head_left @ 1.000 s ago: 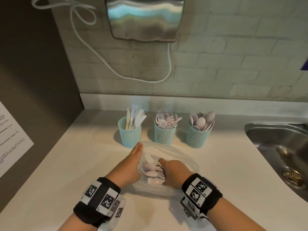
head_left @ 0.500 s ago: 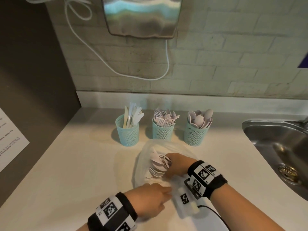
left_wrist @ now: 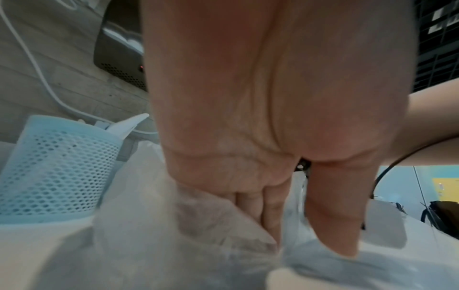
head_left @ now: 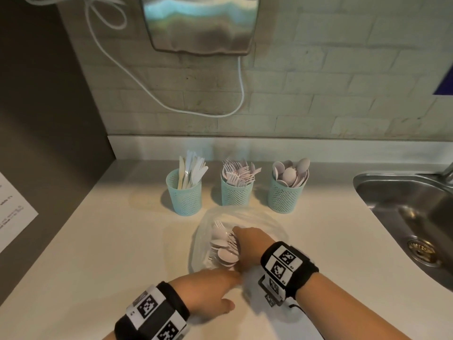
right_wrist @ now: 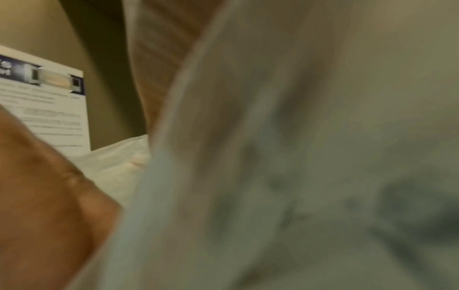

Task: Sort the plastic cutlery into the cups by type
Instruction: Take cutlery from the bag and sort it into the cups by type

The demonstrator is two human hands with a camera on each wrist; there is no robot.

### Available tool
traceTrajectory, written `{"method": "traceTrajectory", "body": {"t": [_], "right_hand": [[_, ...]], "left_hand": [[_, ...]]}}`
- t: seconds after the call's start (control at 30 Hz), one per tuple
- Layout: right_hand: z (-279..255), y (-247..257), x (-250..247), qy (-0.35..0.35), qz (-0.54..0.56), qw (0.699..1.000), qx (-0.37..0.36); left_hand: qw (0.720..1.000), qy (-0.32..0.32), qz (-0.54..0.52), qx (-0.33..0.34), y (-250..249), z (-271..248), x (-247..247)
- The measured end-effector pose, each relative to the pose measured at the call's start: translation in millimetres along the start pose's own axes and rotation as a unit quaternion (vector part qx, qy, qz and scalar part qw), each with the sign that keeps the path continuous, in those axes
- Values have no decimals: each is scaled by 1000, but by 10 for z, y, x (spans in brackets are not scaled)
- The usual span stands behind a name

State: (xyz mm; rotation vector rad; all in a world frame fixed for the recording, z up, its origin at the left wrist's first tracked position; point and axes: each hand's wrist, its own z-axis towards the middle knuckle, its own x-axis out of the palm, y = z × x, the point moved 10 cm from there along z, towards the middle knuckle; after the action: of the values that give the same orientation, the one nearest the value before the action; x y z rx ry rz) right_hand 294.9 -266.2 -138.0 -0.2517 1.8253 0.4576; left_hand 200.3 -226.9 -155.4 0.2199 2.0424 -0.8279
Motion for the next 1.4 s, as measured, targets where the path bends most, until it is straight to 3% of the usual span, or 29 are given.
{"method": "traceTrajectory", "body": {"t": [0.4,0.6,0.8,1.1,1.3,1.4], "right_hand": [[-95,91,-50,-31,47,997,-50],[-101,-79,-129,23,69,997,-34],[-197,-127,-352,-16,97,993,-68],[-332,-84,-511,-40,174,975,-134],[-402,-1,-413,13,178,973,-148],[-415,85,-413,11,182,969,-165]], "left_hand": [[999,11,-26,18,-96,-76,-61],[995,-12,-33,-98,226,-167,-275],[988,-20,-52,-141,438,-248,-460],[975,-102,-186,-70,292,-282,-758],[932,-184,-259,-174,658,-320,-954],[936,-193,-222,-194,679,-288,-994]]}}
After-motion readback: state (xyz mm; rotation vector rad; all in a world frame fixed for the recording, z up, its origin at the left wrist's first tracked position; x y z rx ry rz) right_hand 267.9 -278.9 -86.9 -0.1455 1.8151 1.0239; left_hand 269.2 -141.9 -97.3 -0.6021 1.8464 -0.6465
